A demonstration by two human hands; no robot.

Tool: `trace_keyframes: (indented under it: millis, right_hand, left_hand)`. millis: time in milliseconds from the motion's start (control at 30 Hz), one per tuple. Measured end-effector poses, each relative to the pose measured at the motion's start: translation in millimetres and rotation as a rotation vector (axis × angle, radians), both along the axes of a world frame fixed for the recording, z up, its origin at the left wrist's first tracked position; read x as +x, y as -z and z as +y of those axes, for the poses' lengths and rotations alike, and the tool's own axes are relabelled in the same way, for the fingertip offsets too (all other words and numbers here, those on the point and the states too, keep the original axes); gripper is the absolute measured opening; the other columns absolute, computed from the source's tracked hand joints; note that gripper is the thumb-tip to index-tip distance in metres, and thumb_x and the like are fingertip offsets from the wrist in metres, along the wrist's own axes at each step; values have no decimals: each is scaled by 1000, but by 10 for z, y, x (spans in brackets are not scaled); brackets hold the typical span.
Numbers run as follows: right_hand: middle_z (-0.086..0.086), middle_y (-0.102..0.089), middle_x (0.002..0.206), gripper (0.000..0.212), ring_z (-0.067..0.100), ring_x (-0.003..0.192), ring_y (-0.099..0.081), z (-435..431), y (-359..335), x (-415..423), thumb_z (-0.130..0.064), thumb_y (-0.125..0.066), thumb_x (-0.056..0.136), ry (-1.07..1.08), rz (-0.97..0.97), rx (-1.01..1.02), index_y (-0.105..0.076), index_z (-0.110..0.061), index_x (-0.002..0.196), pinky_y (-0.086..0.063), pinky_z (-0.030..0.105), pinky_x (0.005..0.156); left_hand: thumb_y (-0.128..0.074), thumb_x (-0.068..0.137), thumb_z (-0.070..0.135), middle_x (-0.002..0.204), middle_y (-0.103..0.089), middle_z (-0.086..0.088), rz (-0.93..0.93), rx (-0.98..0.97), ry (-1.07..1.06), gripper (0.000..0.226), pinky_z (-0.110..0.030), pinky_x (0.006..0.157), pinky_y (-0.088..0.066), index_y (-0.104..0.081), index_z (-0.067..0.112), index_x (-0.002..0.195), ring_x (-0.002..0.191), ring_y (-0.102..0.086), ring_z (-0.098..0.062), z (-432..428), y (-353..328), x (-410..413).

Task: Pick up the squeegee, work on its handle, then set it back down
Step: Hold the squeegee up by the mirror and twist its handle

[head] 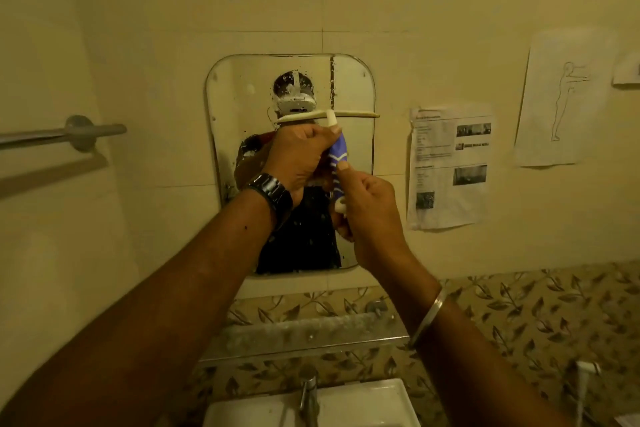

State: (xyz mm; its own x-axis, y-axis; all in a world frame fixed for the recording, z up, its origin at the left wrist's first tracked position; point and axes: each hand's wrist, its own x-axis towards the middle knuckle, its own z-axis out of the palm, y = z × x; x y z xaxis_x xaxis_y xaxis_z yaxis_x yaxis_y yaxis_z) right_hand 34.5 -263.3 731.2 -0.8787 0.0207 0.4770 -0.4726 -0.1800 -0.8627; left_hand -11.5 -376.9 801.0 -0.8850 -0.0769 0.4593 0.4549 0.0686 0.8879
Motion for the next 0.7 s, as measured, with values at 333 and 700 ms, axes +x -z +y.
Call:
trace_keyframes:
  millis: [333,700]
  right_hand:
    - [7,-49,56,47,13,40,-42,99,-780,-347,-33,-55,108,60,164,-65,-54,-14,65,-36,18,38]
    - [3,-49,53,48,12,42,-42,147,-938,-593,-29,-55,108,63,181,-57,-53,-14,63,-37,20,42]
  left_hand:
    - [-74,90,28,93,-78,-22,131,81,-107,28,-53,82,-63,-78,0,93,85,-75,-40,254,-773,-299]
    - [-78,87,30,98,-77,-22,148,104,-126,29,-51,81,-64,-78,2,95,85,-75,-37,298,-951,-534]
